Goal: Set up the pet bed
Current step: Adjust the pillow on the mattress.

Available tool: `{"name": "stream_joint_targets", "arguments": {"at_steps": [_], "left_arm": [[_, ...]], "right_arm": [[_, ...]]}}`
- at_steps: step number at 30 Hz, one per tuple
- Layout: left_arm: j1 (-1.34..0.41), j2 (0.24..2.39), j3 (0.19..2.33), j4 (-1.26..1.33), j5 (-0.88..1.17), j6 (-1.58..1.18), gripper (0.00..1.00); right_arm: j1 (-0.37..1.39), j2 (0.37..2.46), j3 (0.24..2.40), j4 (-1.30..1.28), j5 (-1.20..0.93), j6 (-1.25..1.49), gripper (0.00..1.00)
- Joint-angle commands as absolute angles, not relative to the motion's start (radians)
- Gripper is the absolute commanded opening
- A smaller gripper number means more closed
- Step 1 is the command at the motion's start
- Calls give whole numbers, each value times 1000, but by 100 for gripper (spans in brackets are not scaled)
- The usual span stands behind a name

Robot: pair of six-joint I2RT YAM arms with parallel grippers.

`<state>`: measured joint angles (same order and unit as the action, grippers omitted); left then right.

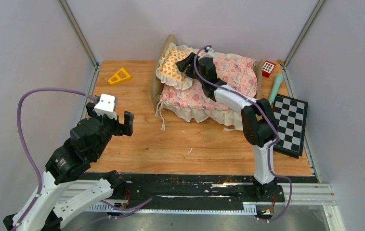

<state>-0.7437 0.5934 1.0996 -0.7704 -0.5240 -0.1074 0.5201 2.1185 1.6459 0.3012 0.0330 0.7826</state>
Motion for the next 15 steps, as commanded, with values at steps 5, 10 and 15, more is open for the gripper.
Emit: {"name": "stream_joint_targets", "arguments": {"at_steps": [5, 10, 15], "left_arm": [[-738, 583, 1102, -761, -504, -140, 100], [-739, 583, 1100, -759, -498, -146, 100], [-738, 583, 1100, -762, -502, -143, 100]], "right_arm": [[524, 1935, 1624, 294, 17, 635, 59], [542, 1956, 1680, 210, -1, 572, 59], [541, 2004, 1710, 153, 37, 563, 58]]}}
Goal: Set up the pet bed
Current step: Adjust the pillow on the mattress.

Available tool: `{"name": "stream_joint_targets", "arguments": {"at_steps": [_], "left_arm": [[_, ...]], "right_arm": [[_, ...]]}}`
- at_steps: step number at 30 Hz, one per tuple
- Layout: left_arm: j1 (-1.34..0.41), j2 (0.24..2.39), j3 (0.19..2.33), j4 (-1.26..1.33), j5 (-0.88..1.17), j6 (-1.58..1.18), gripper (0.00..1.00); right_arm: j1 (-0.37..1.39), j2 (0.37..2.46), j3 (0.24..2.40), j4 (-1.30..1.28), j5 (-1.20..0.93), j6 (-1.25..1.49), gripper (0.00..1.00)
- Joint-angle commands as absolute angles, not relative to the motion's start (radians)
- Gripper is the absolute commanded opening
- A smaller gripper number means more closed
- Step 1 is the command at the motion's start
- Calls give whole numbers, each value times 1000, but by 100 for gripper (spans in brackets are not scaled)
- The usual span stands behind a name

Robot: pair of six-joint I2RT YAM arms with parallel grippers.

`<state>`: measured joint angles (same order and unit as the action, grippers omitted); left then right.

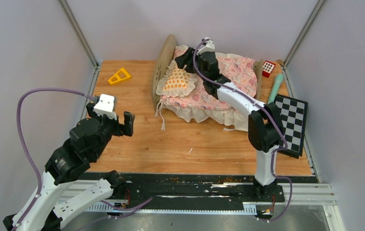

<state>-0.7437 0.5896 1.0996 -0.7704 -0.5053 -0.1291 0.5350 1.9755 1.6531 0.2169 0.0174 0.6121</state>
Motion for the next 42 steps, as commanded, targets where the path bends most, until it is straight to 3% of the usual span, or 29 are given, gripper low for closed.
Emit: {"name": "stream_joint_targets", "arguments": {"at_steps": [1, 5, 10, 17, 26, 28, 31, 36, 42], "left_arm": [[-738, 584, 1099, -762, -503, -141, 100], [-739, 590, 1093, -759, -501, -137, 100], [-738, 590, 1083, -750, -491, -137, 100], [-738, 587, 1084, -749, -486, -134, 100], [-738, 590, 1071, -738, -475, -137, 100], [-738, 589, 1072, -737, -472, -139, 100], [-738, 588, 1073, -737, -472, -140, 100], [-738, 584, 1073, -742, -474, -137, 100], [-738, 587, 1068, -737, -476, -135, 100]], "right_arm": [[541, 2009, 1718, 140, 40, 556, 59], [556, 2035, 1783, 71, 41, 511, 63], [601, 2153, 2061, -219, 138, 411, 72], [652, 2349, 2366, -531, 344, 293, 73], [658, 2405, 2357, -618, 419, 233, 73], [657, 2396, 2335, -607, 423, 230, 65], [652, 2366, 2272, -573, 423, 235, 33], [641, 2252, 2126, -453, 408, 263, 2], [637, 2018, 1867, -149, 347, 313, 0]]}}
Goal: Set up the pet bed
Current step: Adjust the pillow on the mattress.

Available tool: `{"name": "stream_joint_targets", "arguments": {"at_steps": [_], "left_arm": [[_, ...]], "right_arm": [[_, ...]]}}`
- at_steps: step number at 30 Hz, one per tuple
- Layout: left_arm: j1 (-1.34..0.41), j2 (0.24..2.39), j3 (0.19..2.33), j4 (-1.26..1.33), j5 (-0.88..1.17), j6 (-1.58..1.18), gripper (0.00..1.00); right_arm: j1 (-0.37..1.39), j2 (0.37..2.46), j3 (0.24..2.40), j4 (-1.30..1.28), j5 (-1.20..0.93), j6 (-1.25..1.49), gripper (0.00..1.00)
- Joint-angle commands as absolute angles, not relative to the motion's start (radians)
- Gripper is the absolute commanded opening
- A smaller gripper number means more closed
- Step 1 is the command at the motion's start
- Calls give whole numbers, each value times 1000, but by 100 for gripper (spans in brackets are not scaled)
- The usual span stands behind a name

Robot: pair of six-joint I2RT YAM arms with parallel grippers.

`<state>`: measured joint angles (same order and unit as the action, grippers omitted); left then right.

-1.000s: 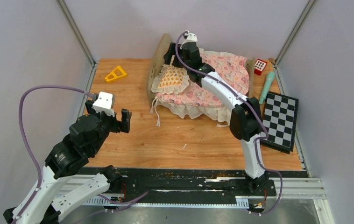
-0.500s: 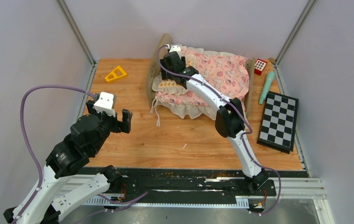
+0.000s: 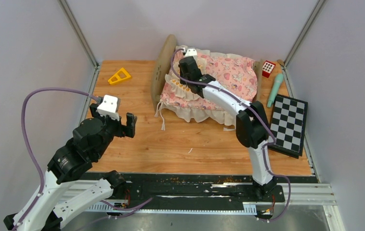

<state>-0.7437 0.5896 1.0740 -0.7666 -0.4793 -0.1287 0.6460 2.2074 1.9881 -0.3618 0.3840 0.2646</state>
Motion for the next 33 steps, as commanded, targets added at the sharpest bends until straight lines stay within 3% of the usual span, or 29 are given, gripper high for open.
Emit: {"name": "stream_joint_targets", "arguments": {"at_steps": [1, 10, 18, 25, 28, 33], "left_arm": [[-738, 587, 1067, -737, -476, -135, 100], [-738, 586, 1062, -732, -480, -136, 100], [-738, 593, 1046, -726, -481, -129, 100], [-738, 591, 1042, -729, -487, -126, 100], [-738, 590, 1039, -732, -492, -122, 100], [-738, 591, 1032, -728, -492, -118, 100]], "right_arm": [[631, 1972, 1827, -72, 328, 341, 0], [574, 1906, 1594, 344, 165, 578, 0], [561, 2063, 1631, 576, 85, 605, 0], [560, 2183, 1701, 611, 73, 675, 0], [562, 2213, 1718, 611, 40, 686, 5], [569, 2228, 1716, 614, 17, 684, 33]]}}
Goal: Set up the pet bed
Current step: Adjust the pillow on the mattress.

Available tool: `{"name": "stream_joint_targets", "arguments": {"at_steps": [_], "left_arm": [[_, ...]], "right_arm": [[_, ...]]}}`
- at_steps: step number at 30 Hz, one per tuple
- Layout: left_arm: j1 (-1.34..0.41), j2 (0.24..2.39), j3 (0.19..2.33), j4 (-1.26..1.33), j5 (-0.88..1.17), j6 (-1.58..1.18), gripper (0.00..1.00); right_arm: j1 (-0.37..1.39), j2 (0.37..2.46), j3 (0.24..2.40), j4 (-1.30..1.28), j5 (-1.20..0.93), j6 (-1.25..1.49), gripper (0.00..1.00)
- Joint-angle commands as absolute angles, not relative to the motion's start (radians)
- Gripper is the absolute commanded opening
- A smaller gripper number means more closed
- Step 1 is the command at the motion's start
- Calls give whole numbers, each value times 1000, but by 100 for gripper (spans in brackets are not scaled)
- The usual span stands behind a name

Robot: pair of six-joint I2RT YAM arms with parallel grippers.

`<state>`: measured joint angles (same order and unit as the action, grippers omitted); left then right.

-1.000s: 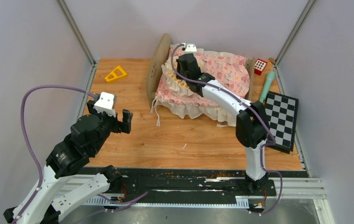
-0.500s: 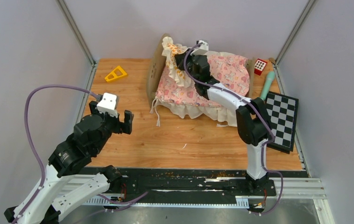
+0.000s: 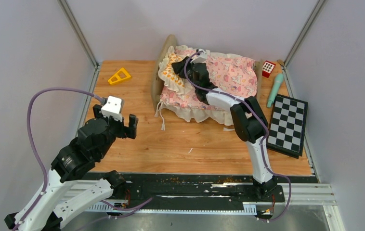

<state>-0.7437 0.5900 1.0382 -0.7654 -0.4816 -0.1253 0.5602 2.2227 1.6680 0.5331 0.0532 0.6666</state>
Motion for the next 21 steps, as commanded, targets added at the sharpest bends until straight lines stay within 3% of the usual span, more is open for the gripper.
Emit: {"name": "stream_joint_targets", "arguments": {"at_steps": [1, 7, 15, 21], "left_arm": [[-738, 591, 1029, -727, -490, -118, 100], [-738, 578, 1023, -731, -491, -118, 100], [-738, 577, 1020, -731, -499, -134, 100], [-738, 583, 995, -731, -538, -182, 100]], "right_arm": [[570, 2227, 1714, 615, -16, 682, 37], [569, 2167, 1699, 611, -21, 643, 57], [568, 1993, 1661, 542, -28, 526, 63], [567, 1746, 1545, 331, -22, 361, 64]]}}
